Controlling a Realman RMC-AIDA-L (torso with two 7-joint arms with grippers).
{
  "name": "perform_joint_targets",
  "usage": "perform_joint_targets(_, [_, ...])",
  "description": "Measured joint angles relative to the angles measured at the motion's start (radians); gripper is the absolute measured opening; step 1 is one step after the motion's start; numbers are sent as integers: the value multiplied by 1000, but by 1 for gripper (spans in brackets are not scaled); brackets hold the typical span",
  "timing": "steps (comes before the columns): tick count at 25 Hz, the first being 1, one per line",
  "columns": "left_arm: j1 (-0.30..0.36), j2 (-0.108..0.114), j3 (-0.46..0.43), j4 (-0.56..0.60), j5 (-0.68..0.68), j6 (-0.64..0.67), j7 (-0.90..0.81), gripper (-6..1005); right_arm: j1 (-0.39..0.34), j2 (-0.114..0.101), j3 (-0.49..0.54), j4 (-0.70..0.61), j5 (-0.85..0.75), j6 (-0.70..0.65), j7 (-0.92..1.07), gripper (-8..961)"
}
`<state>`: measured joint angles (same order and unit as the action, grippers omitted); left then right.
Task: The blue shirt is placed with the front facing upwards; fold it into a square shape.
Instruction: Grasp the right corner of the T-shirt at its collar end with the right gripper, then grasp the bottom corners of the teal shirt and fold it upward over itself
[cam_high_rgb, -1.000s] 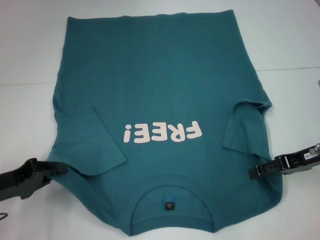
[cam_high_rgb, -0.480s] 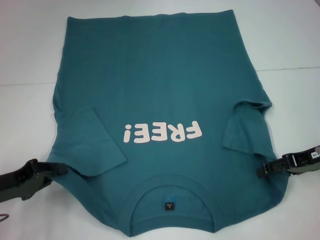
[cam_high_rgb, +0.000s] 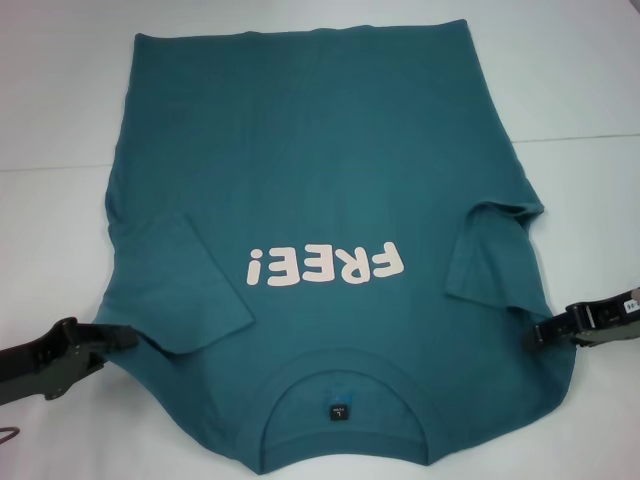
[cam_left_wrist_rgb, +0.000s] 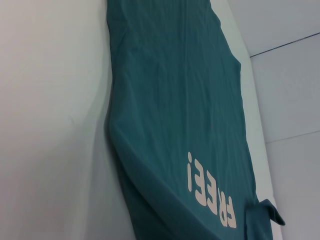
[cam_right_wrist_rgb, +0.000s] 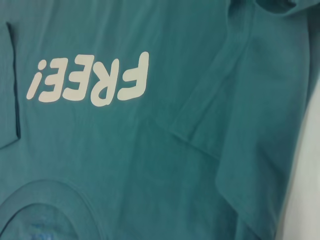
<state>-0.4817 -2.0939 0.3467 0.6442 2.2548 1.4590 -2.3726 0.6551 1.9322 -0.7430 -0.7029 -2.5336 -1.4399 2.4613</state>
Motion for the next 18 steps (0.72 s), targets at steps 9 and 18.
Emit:
perform_joint_targets(9, [-1, 0, 0, 0, 0, 0, 0, 60, -9, -2, -2, -7, -1, -5, 1, 494])
perform_joint_targets(18, [-1, 6, 10, 14, 25, 14, 2, 61, -25, -14, -4, -17, -1, -33, -6, 90])
